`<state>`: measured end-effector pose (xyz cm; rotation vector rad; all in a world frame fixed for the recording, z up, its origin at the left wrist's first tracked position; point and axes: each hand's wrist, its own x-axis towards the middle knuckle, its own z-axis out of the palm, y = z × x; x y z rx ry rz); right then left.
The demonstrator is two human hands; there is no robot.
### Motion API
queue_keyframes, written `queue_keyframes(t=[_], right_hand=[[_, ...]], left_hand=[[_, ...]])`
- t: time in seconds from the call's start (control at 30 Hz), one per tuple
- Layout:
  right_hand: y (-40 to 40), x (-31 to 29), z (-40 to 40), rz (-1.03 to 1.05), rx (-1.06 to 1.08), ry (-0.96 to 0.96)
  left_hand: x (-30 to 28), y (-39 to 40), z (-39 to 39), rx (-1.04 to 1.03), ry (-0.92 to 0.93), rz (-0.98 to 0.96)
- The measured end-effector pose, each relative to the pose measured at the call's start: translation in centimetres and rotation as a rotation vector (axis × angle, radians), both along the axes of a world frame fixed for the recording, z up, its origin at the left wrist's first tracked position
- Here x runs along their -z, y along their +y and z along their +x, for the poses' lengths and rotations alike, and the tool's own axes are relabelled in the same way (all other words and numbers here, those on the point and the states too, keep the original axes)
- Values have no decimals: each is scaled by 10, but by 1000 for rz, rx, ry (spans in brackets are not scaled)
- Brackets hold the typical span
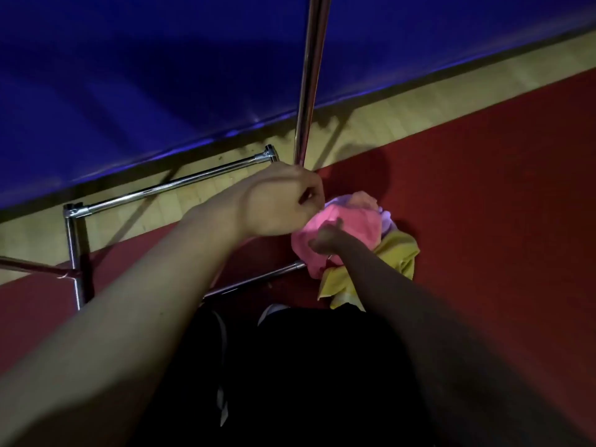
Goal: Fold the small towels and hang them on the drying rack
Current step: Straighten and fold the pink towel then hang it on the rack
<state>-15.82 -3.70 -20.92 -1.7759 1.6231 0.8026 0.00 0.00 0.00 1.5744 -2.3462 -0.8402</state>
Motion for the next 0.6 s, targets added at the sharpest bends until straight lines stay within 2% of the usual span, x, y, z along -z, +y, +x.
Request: queue_keyframes(t=[0.1,0.2,0.23,0.3,0.37,0.4,0.43,0.47,0.5,0.53,0.57,0.6], right_hand=[[-4,-5,-3,110,4,-92],[-8,3,-14,119,333,-270],[-8,4,-17,141,360,-259],[-9,10,-22,158,366,-256],[-7,8,-24,37,259,-237],[-6,11,-22,-8,310,-273],[-11,18,-26,6,261,-255],[-15,26,-29,-93,181,-368],[-19,23,-26,-84,294,-536],[-18,1,-18,-52,413,-566],[-22,-13,-16,-123,490,-593],[-21,-25,-15,-49,548,-617]], left_hand=[[2,-2,-3,-7,29,8],[-2,-3,-11,-14,41,5],[-3,-4,-13,-11,44,19],[-6,-5,-15,-3,45,47],[-8,-6,-13,2,29,85],[-9,-5,-12,6,26,94],[-10,-5,-10,12,21,102],[-12,-5,-8,23,11,111],[-14,-5,-7,33,-9,126],[-16,-5,-5,37,-31,139],[-18,-5,-3,35,-48,147],[-19,-5,0,18,-52,154]])
